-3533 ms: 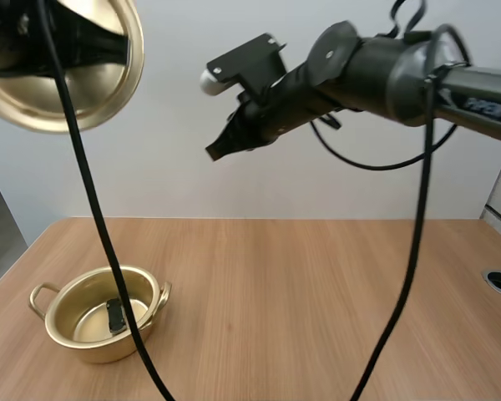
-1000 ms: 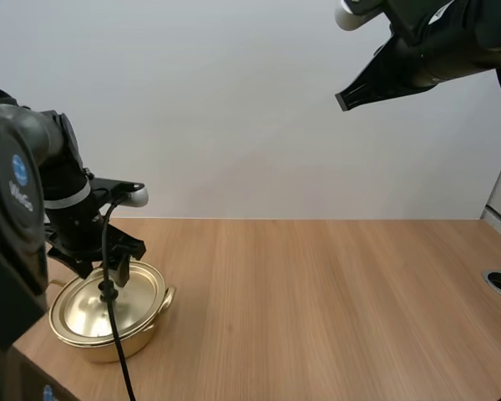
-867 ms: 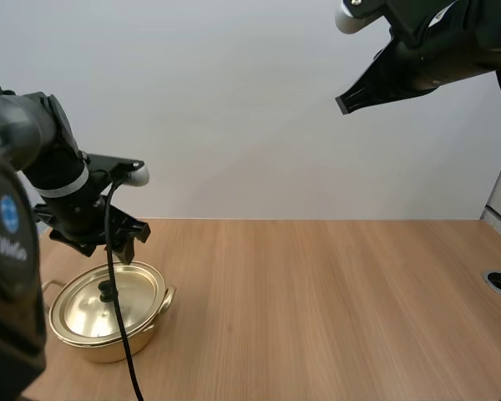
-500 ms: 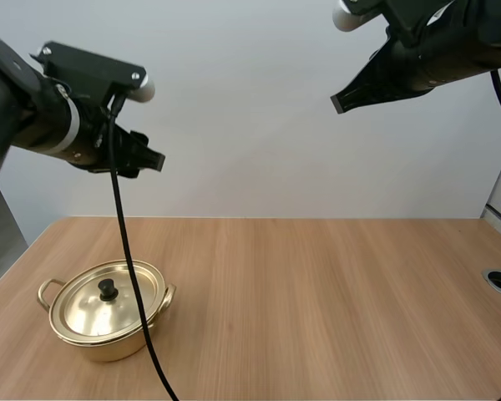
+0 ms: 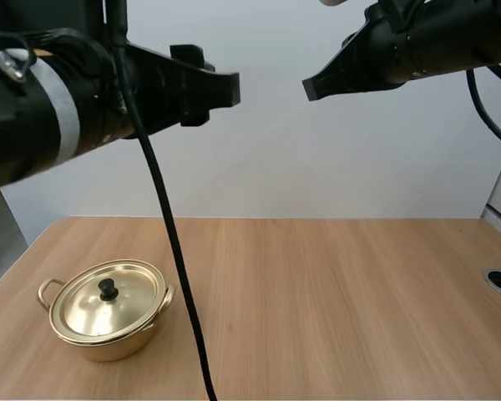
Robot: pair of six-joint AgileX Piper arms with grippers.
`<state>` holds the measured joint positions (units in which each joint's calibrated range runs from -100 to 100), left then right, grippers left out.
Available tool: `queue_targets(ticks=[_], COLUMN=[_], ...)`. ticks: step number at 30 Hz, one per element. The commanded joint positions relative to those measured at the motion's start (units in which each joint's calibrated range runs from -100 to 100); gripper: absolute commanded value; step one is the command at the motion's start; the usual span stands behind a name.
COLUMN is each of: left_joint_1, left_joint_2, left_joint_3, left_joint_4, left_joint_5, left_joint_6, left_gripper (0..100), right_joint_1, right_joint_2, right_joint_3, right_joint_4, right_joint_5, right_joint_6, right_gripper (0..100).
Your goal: Open the pot, put the car inside, and close it
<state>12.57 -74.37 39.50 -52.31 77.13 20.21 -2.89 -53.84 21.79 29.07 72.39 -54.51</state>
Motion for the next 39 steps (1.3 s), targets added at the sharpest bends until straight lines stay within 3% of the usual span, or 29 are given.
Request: queue_targets(ticks=[1, 3, 5, 10, 15, 19, 25, 30, 35, 39], left_joint_1=[-0.01, -0.01, -1.20, -7.24, -9.77, -10.28, -10.28, -10.28, -10.28, -10.28], left_joint_2=[-17.23, -17.21, -16.50, -15.83, -15.83, -15.83, -15.83, -15.83, -15.83, -15.83], left_joint_3=[1.79, 4.23, 6.92, 13.72, 18.96, 22.89, 31.86, 37.88, 41.49, 43.64], left_joint_4=[1.78, 3.90, 5.35, 10.94, 23.84, 25.18, 25.68, 27.35, 27.35, 27.48], left_joint_5=[-5.02, -10.72, -17.05, -27.97, -37.10, -38.17, -40.12, -48.71, -49.16, -49.16], left_joint_6=[0.03, -0.97, -1.83, -1.35, -1.84, -1.94, -1.19, -0.77, -9.75, -10.53], left_gripper=[90, 90, 90, 90, 90, 90, 90, 90, 90, 90], right_joint_1=[-0.06, -0.06, -0.06, -0.06, -0.06, -0.06, -0.06, -0.06, 0.45, 0.45], right_joint_2=[-2.90, -6.22, -9.83, -16.19, -18.30, -18.60, -21.11, -21.80, -21.80, -21.80], right_joint_3=[1.83, 5.24, 9.42, 22.29, 33.08, 35.79, 36.28, 36.28, 36.28, 36.28], right_joint_4=[2.36, 5.42, 7.78, 8.84, 12.95, 20.24, 20.38, 18.69, 17.68, 10.52], right_joint_5=[0.17, -0.60, -2.30, -9.53, -25.59, -27.20, -21.91, -11.33, -14.10, -16.10], right_joint_6=[-2.89, -5.59, -8.21, -12.66, -13.87, -11.72, -8.64, -3.26, 1.60, 7.15], right_gripper=[0, 0, 0, 0, 0, 0, 0, 0, 0, 0])
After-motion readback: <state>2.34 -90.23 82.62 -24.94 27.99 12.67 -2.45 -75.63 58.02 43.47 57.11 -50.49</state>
